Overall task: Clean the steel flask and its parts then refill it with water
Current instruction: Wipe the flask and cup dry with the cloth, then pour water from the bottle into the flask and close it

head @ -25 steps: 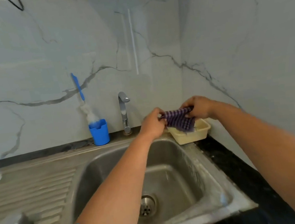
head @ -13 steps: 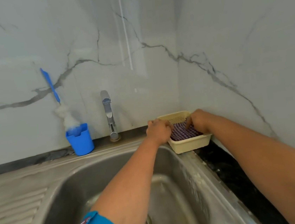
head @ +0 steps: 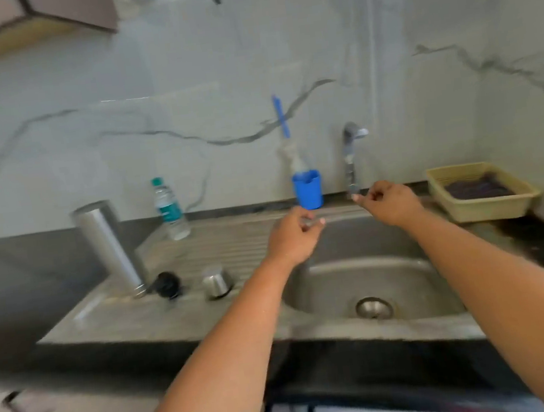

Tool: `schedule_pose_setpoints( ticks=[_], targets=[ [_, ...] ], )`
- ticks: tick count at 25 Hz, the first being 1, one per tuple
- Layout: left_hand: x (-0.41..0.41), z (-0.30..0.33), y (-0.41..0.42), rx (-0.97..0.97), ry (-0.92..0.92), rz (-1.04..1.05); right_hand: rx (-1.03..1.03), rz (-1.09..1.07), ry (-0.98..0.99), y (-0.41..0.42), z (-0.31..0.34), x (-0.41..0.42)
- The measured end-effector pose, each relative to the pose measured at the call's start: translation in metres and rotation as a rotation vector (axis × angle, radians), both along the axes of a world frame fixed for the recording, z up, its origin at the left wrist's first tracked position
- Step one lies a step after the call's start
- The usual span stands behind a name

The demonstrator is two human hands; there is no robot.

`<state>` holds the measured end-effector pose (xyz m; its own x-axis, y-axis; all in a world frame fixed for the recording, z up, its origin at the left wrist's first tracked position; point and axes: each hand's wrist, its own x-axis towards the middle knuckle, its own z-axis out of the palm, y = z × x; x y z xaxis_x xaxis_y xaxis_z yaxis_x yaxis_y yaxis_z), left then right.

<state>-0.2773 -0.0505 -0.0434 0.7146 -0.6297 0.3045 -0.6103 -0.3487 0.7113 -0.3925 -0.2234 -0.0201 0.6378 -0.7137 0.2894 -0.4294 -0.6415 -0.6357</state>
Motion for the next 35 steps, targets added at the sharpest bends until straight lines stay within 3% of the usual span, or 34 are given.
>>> schedule_pose_setpoints(
  ticks=[7, 10, 13, 18, 25, 35],
  targets=[
    [0.087, -0.002, 0.24, -0.063, 0.229, 0.366, 0.272, 0.365, -0.062, 0.202, -0.011, 0.106],
    [0.113, -0.002, 0.315, -0.105, 0.276, 0.492, 0.352, 0.47, -0.037, 0.257, -0.017, 0.149],
    [0.145, 0.005, 0.365, -0.266, 0.418, 0.58, 0.44, 0.53, -0.1, 0.29, -0.014, 0.193],
    [0.189, 0.022, 0.373, -0.341, 0.521, 0.563, 0.772, 0.56, -0.17, 0.31, 0.0, 0.252],
    [0.218, 0.017, 0.345, -0.325, 0.518, 0.518, 0.621, 0.577, -0.081, 0.312, 0.006, 0.299],
    [0.22, 0.007, 0.328, -0.316, 0.385, 0.582, 0.645, 0.546, -0.055, 0.296, -0.007, 0.308]
  ],
)
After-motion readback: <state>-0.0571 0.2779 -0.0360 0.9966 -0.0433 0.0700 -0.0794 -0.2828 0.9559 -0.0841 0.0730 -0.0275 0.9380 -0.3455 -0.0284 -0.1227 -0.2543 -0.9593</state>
